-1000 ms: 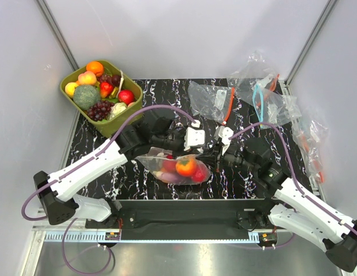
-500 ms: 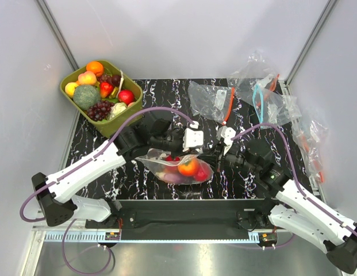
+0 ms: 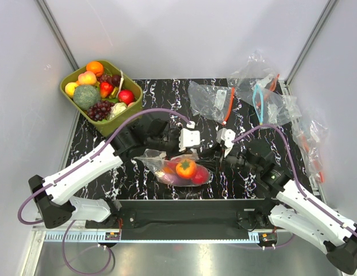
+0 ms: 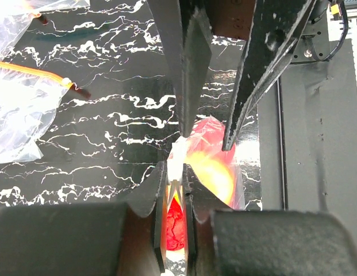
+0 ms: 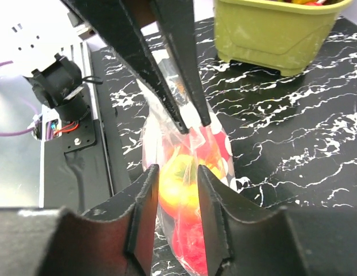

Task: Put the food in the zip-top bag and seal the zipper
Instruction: Zip the zipper food storage bag at the center of the board.

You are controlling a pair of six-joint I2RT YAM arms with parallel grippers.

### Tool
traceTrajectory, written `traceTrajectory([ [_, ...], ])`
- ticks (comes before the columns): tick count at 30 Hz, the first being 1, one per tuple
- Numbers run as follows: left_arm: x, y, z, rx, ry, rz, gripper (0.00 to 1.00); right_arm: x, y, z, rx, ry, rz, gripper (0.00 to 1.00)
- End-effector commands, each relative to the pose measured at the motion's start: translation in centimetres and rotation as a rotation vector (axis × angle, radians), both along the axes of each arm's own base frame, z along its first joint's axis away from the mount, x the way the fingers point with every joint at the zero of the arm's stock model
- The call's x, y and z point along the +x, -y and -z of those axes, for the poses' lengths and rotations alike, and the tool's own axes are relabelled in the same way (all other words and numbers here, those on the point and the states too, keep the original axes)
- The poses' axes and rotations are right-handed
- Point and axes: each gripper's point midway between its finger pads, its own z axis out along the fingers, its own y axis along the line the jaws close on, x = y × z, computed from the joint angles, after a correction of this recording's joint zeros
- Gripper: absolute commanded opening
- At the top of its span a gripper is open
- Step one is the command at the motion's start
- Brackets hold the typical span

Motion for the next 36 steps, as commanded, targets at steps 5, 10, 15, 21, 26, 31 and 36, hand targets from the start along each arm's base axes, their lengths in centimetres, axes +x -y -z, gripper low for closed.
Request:
traceTrajectory([
  [5, -0.7, 0.5, -3.8, -0.089, 0.033, 0.042, 0.0, -0.2, -1.4, -2.3, 0.035, 0.053, -0.088, 0.34],
  [10, -0.9, 0.5, -4.0, -0.092, 0.028, 0.057, 0.0, -0.2, -1.7, -3.3, 0.061, 0.071, -0.097, 0.35],
  [15, -1.3, 0.5, -3.8, -0.09, 0.019, 0.075, 0.0, -0.1, -1.7, -3.8, 0.068, 0.078, -0.095, 0.37],
  [21, -1.5, 0.5, -3.7, -0.09, 0.013, 0.085, 0.0, -0.1, -1.9, -4.2, 0.074, 0.082, -0.106, 0.34],
  [26, -1.5, 0.6, -4.0, -0.097, 0.016, 0.087, 0.0, -0.2, -2.3, -4.0, 0.067, 0.068, -0.129, 0.19],
  [31, -1.3, 0.5, -3.7, -0.088, 0.014, 0.078, 0.0, -0.1, -2.3, -3.7, 0.061, 0.058, -0.126, 0.0],
  [36, -1.1, 0.2, -3.1, -0.065, 0.02, 0.06, 0.0, 0.7, -1.4, -4.1, 0.078, 0.066, -0.041, 0.0],
])
